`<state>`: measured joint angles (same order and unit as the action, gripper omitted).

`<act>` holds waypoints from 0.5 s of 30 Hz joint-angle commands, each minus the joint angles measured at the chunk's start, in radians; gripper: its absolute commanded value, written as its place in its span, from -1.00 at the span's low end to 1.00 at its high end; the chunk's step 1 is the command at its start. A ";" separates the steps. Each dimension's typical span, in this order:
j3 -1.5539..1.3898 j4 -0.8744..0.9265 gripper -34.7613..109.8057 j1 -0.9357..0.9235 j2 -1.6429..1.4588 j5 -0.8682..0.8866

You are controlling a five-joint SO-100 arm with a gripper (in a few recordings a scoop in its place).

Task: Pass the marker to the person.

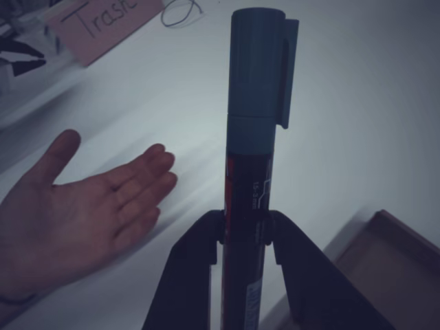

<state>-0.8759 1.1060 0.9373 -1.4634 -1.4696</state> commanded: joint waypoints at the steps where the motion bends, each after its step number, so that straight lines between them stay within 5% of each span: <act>1: 0.284 0.017 -0.59 0.109 0.117 0.048; 15: 0.810 0.130 -0.59 0.098 0.600 0.095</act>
<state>-0.1902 1.2287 1.0799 -0.9066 -1.3913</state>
